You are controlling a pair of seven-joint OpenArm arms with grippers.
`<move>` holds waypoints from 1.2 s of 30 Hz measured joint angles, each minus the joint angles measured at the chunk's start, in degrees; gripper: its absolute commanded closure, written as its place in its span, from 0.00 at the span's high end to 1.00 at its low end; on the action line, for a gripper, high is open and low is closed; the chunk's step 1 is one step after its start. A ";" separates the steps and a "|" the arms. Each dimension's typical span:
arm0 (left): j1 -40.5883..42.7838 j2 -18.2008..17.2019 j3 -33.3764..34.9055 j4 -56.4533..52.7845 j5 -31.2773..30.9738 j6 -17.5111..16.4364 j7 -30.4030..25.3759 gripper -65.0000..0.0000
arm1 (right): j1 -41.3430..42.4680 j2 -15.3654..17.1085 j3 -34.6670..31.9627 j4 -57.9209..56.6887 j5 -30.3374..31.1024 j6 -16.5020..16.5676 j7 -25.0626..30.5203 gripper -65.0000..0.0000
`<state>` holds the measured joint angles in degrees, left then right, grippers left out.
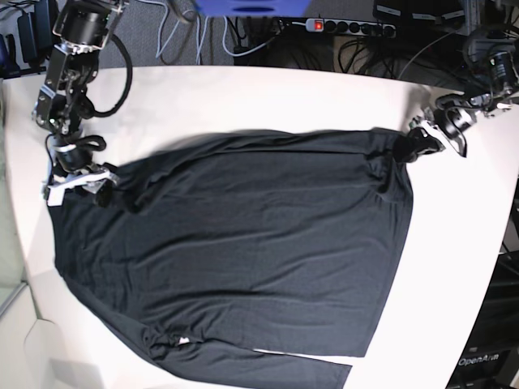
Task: Fold the T-shirt properly
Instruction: 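Move the right gripper to the other shoulder corner and pinch it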
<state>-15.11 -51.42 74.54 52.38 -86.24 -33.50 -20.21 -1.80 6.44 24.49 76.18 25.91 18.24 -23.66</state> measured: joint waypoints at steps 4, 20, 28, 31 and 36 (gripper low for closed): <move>0.00 0.00 0.00 0.00 0.00 0.00 0.00 0.00 | -0.09 -1.09 -0.07 0.00 0.02 0.00 -0.17 0.54; -0.13 0.00 0.00 0.00 0.00 0.00 0.04 0.00 | -0.42 -1.09 4.85 -0.33 0.02 -0.04 0.50 0.54; -0.74 0.00 0.00 0.00 -0.39 0.02 1.36 0.00 | 2.58 -1.40 6.47 -8.48 1.62 0.68 5.01 0.54; -0.74 0.00 0.00 -0.02 -0.39 0.02 1.33 0.00 | 2.58 -1.38 6.47 -8.52 1.60 1.05 5.05 0.53; -0.74 0.00 0.00 -0.04 -0.39 0.00 1.36 0.00 | 2.56 -1.40 6.47 -8.68 1.55 1.03 4.94 0.34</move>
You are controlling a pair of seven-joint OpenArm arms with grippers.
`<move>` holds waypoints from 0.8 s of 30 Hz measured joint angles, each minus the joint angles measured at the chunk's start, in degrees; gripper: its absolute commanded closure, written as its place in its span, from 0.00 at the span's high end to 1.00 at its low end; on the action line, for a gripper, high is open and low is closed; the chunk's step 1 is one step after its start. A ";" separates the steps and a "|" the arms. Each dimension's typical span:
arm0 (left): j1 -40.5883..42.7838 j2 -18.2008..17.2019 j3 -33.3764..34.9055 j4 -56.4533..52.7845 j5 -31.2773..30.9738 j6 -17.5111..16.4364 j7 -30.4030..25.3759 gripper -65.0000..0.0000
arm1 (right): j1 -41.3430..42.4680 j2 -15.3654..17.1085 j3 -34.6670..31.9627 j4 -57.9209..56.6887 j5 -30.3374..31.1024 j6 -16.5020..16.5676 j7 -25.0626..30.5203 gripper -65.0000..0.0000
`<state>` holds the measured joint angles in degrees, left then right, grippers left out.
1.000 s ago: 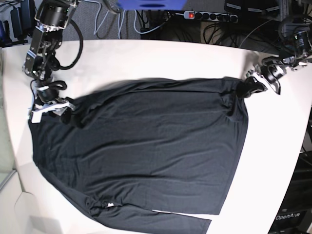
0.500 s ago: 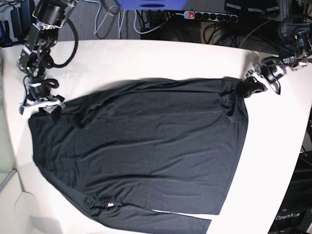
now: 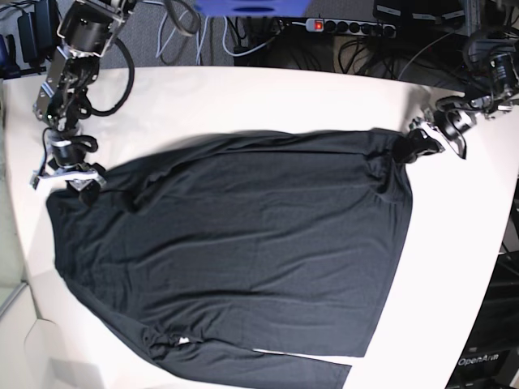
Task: Fold the T-shirt properly
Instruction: 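Move the right gripper to the other shoulder corner and pinch it, then lift the shoulder edge with both grippers and drag it toward the hem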
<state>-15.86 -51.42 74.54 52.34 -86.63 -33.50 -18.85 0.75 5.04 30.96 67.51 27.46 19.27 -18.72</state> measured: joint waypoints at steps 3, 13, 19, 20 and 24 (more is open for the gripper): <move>0.00 0.00 0.00 0.00 0.00 0.00 -0.02 0.00 | -0.02 -0.07 0.00 -0.09 0.00 0.00 -0.26 0.22; -0.02 0.00 0.00 0.00 0.00 0.00 -0.02 0.00 | -0.15 -0.13 -0.17 -0.28 0.00 0.02 -0.94 0.00; -0.87 -0.02 0.17 0.02 -0.26 0.00 1.20 0.00 | -0.15 0.55 -0.37 -0.26 0.00 0.02 -1.64 0.00; -1.05 -0.24 0.20 0.24 -0.42 0.22 1.62 0.00 | -0.15 0.52 -0.37 -0.26 0.02 0.02 -1.57 0.00; -2.47 -1.18 0.07 0.72 -0.66 0.61 6.54 0.00 | -0.76 0.48 -0.37 2.01 -0.79 -0.17 -3.34 0.00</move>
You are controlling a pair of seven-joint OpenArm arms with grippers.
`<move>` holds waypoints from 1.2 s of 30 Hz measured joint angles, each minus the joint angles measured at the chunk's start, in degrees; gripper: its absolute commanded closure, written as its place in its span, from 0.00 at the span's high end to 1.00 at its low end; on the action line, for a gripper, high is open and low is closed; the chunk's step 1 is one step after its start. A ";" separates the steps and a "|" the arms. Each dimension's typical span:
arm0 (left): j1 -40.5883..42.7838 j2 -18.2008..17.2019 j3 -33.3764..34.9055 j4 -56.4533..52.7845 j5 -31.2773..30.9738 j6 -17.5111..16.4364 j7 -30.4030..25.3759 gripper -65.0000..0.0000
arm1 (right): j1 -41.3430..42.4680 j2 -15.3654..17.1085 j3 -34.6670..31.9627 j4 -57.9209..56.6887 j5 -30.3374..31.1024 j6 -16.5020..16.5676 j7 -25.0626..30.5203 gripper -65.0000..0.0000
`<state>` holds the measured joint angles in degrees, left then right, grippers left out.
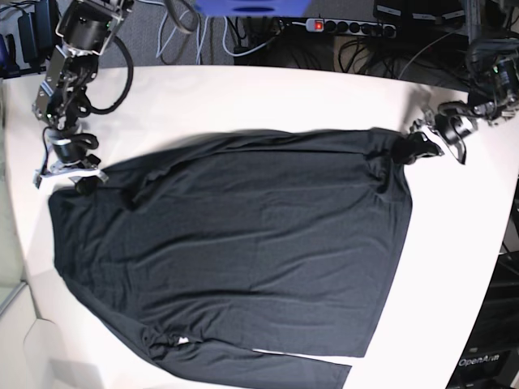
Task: Fold the T-shirt properly
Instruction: 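Lift the shoulder edge with both grippers and drag it toward the hem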
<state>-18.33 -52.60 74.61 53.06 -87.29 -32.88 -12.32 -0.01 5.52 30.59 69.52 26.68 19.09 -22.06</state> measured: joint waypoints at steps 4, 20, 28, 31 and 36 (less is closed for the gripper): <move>-0.92 -0.09 -2.12 -0.09 0.04 1.44 3.74 0.00 | -1.20 -0.15 -0.11 3.72 -0.96 -1.09 -1.81 0.00; -0.42 0.13 -16.11 -0.20 0.96 5.40 20.00 0.00 | -0.13 -0.15 -0.26 10.58 -1.03 -1.09 -5.22 0.00; 0.26 0.61 -24.63 -1.09 2.19 7.23 27.30 0.00 | 0.92 -0.15 -0.37 10.62 -0.94 -1.07 -5.20 0.00; 0.39 1.14 -27.54 -1.31 2.47 7.89 29.14 0.00 | 1.05 0.09 -1.66 10.62 -0.94 -1.07 -5.16 0.00; 0.37 3.37 -32.06 -1.46 2.78 8.17 30.27 0.00 | 1.44 0.24 -2.78 10.64 -0.96 -1.09 -4.96 0.00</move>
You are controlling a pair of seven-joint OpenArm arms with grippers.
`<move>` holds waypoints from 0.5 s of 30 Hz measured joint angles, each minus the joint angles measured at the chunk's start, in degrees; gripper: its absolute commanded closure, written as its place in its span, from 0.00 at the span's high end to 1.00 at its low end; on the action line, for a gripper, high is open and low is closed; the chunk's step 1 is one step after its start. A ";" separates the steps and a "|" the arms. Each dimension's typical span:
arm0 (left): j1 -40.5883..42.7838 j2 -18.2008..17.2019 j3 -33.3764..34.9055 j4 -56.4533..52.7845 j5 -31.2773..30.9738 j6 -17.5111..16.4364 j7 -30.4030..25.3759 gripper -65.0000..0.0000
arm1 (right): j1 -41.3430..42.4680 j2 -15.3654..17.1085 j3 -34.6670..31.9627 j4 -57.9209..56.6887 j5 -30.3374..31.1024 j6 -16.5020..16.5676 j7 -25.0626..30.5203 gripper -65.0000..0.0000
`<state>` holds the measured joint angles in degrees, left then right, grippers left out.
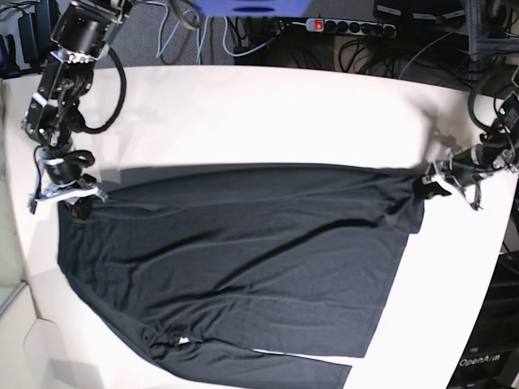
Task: Fold the T-shirt properly
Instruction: 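Lift the shoulder edge with both grippers and drag it toward the hem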
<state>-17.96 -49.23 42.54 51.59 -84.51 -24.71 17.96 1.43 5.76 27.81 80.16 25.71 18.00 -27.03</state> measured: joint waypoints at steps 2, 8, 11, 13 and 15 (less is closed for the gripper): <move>-0.02 0.52 -1.46 0.02 0.04 0.09 0.63 0.00 | 0.52 0.13 -0.24 0.00 0.04 0.02 0.02 0.00; -1.20 6.01 -5.49 -0.15 0.20 0.24 6.47 0.00 | 0.61 0.22 -0.24 0.07 0.02 0.02 0.17 0.00; -1.11 7.39 -7.91 -0.17 0.26 0.15 9.27 0.00 | 0.59 0.83 -0.13 0.09 0.02 0.04 0.11 0.00; -1.01 7.58 -9.73 -0.17 0.24 2.86 10.54 0.00 | 0.44 1.57 -0.09 1.16 0.00 0.02 -0.11 0.00; -0.94 7.58 -11.89 -0.22 0.28 5.75 11.74 0.00 | 0.59 1.97 -0.09 2.82 0.02 0.02 0.24 0.00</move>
<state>-18.90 -41.65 30.65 51.37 -84.23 -18.96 29.69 2.02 7.73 27.73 82.98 25.74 18.02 -26.79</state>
